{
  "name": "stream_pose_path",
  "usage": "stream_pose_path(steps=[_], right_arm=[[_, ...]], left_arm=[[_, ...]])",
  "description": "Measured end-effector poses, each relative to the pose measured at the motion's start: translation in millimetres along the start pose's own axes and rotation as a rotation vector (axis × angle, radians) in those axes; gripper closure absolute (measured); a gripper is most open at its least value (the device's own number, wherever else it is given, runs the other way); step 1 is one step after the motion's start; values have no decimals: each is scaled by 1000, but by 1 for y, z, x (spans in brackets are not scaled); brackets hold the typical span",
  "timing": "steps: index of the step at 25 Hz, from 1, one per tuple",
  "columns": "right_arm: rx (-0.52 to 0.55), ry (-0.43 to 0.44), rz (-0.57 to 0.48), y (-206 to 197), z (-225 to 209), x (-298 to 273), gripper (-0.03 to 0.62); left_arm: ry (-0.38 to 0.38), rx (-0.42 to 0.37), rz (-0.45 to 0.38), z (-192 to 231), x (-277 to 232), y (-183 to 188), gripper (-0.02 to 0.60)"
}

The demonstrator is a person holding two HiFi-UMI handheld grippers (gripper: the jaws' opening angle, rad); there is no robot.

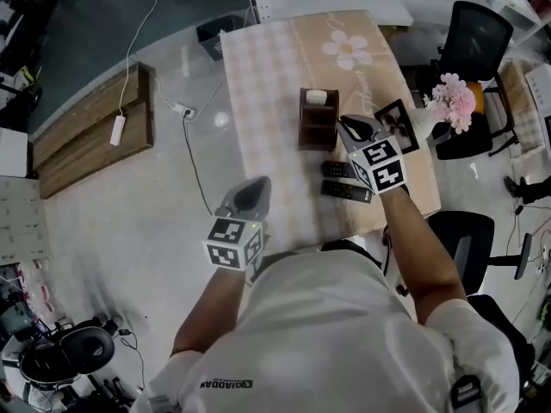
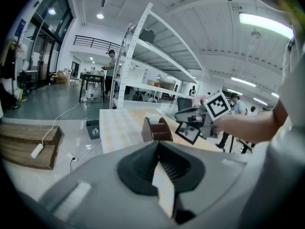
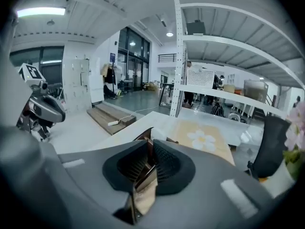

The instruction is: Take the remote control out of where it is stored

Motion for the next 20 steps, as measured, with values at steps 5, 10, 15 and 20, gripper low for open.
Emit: stream_pose_path(steps=[5,10,15,20], right_arm=[[202,-22,64,17,-14,-34,536],[388,-4,193,20,-20,-71,476],[470,33,243,30,-28,-95,467],[576,141,293,34,-27,-107,464]], left_arm=[[24,34,6,8,2,-5,578],[47,58,5,15,4,-10,578],[76,84,2,22,11,-15,578],[83,96,9,25,16,-20,578]])
Point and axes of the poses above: the fingertips, and each gripper's own axes: x backward along the fingers, z to its left, y out of its top, the point moved 7 cm from there along x, backward along the fingers, and after that the axes turned 4 degrees about z, right-handed, at the moved point
